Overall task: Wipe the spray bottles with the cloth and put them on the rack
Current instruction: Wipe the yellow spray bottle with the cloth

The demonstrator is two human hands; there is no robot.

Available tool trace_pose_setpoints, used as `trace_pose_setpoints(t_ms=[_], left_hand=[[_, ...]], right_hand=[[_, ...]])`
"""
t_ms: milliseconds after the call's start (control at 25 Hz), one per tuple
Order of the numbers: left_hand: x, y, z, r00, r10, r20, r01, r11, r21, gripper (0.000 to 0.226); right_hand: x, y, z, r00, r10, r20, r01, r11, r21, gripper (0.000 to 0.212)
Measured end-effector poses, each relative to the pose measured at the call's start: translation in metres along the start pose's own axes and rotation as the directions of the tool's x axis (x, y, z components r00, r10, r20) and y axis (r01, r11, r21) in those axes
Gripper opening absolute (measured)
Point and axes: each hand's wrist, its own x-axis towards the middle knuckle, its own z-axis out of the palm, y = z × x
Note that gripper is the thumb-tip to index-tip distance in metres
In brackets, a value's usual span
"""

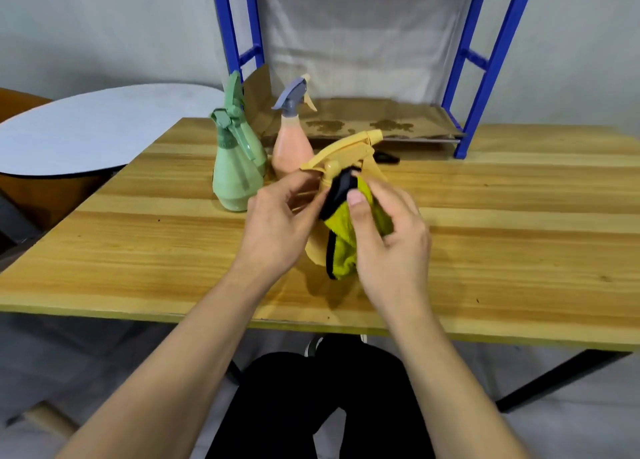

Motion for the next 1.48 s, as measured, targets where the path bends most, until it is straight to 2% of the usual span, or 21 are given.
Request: trace_pose_setpoints(t_ms=[160, 320, 400, 520, 560, 720, 880, 1080, 1240, 1400, 1480], left_hand=[[0.001, -0.007, -0.001, 0.999, 0.021, -0.035, -0.022, 1.0, -0.008, 0.023], [0.001, -0.01, 0.0, 0.999, 0.0, -0.036, 0.001, 1.0, 0.006, 0.036], [0.0, -0.007, -0.001, 0.999, 0.014, -0.035, -0.013, 0.999, 0.034, 0.034], [0.0, -0.006, -0.001, 0.997, 0.06, -0.042, -0.058, 0.997, 0.057, 0.026], [0.0, -0.006, -0.001, 0.998, 0.054, -0.04, -0.051, 0.997, 0.059, 0.026], [-0.001, -0.005, 0.0, 0.999, 0.018, -0.049, -0.015, 0.997, 0.071, 0.041], [0.001, -0.006, 0.001, 0.999, 0.03, -0.039, -0.026, 0.996, 0.085, 0.044], [-0.003, -0.003, 0.0, 0.998, 0.008, -0.058, -0.002, 0.995, 0.095, 0.044], [-0.001, -0.006, 0.002, 0.999, 0.014, -0.052, -0.009, 0.995, 0.102, 0.046], [-0.002, -0.003, 0.003, 0.996, -0.032, -0.085, 0.042, 0.993, 0.115, 0.047], [-0.004, 0.003, 0.006, 0.992, -0.038, -0.12, 0.055, 0.988, 0.141, 0.04]], right_hand=[[0.004, 0.006, -0.001, 0.979, 0.006, 0.205, 0.013, 0.996, -0.091, 0.043], [-0.013, 0.018, -0.013, 0.968, 0.141, 0.207, -0.074, 0.952, -0.298, 0.033], [0.002, 0.007, -0.011, 0.969, 0.16, 0.19, -0.106, 0.958, -0.268, 0.028], [0.021, -0.007, -0.003, 0.971, 0.098, 0.219, -0.071, 0.989, -0.127, 0.03], [0.022, -0.001, -0.002, 0.966, 0.116, 0.229, -0.087, 0.987, -0.131, 0.031], [0.023, 0.021, -0.012, 0.93, 0.238, 0.281, -0.142, 0.935, -0.324, 0.038], [0.031, 0.001, -0.006, 0.966, 0.09, 0.242, -0.065, 0.992, -0.108, 0.024], [0.02, 0.016, -0.012, 0.952, 0.177, 0.248, -0.116, 0.964, -0.24, 0.024], [0.022, 0.009, -0.004, 0.973, 0.075, 0.216, -0.043, 0.988, -0.146, 0.03], [0.001, 0.029, 0.001, 0.982, 0.098, 0.161, -0.037, 0.938, -0.346, 0.034], [-0.003, 0.029, 0.0, 0.986, 0.099, 0.132, -0.048, 0.937, -0.345, 0.037]])
